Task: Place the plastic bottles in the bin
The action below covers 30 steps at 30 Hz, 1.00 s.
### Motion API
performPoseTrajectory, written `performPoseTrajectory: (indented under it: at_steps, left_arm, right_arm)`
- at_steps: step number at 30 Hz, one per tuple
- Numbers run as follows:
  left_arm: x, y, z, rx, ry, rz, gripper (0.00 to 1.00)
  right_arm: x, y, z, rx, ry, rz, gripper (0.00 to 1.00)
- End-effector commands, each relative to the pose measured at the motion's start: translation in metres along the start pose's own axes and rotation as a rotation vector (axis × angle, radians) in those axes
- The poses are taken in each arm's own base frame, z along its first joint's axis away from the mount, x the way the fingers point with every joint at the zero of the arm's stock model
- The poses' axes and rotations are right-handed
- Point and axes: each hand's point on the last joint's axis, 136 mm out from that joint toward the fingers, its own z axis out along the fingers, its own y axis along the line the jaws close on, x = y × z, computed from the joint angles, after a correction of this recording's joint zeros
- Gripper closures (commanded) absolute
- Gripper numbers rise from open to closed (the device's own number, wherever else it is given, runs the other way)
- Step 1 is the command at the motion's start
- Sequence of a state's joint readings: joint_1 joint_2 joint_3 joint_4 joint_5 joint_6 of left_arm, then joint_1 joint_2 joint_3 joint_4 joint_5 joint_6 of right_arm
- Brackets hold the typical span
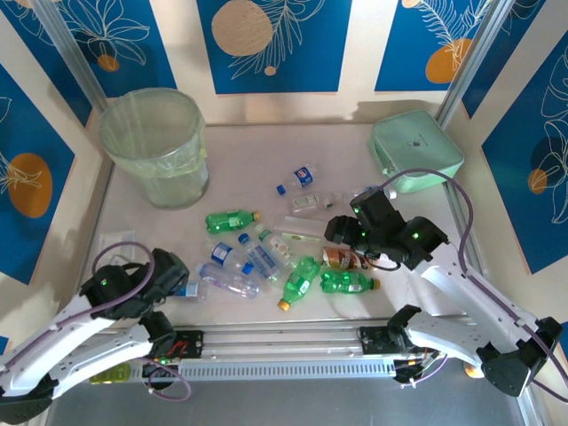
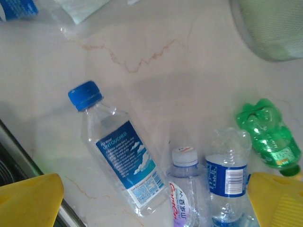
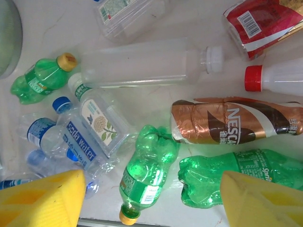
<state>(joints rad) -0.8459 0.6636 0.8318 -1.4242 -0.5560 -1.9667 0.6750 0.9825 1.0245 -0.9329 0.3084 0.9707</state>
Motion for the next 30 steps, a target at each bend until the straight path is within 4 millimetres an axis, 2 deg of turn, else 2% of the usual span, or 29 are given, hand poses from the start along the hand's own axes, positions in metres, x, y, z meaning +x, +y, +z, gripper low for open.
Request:
performPoseTrajectory:
  at_steps: [1, 7, 10, 15, 27, 30]
  left_arm:
    - [0.031, -0.016, 0.010, -0.064, 0.151, 0.028, 0.01]
    - [0.054, -0.017, 0.016, -0.169, 0.267, -0.067, 0.01]
    - [0.059, -0.017, 0.022, -0.203, 0.285, -0.090, 0.01]
    - [0.060, -0.001, 0.039, -0.336, 0.324, -0.102, 0.01]
    - [0.073, 0.045, 0.087, -0.479, 0.307, -0.226, 0.01]
    - [0.072, 0.049, 0.098, -0.484, 0.296, -0.244, 0.01]
  right_arm:
    - [-0.006, -0.004, -0.003, 0.040, -0.041, 0.000, 0.25]
    - [-0.005, -0.015, 0.003, 0.093, -0.055, 0.002, 0.25]
    - [-0.004, -0.019, 0.006, 0.106, -0.059, 0.022, 0.25]
    - [-0.004, -0.022, 0.007, 0.116, -0.072, 0.021, 0.25]
    - [-0.009, -0.025, 0.007, 0.146, -0.101, 0.001, 0.25]
    - [-0.009, -0.021, 0.009, 0.137, -0.093, -0.005, 0.25]
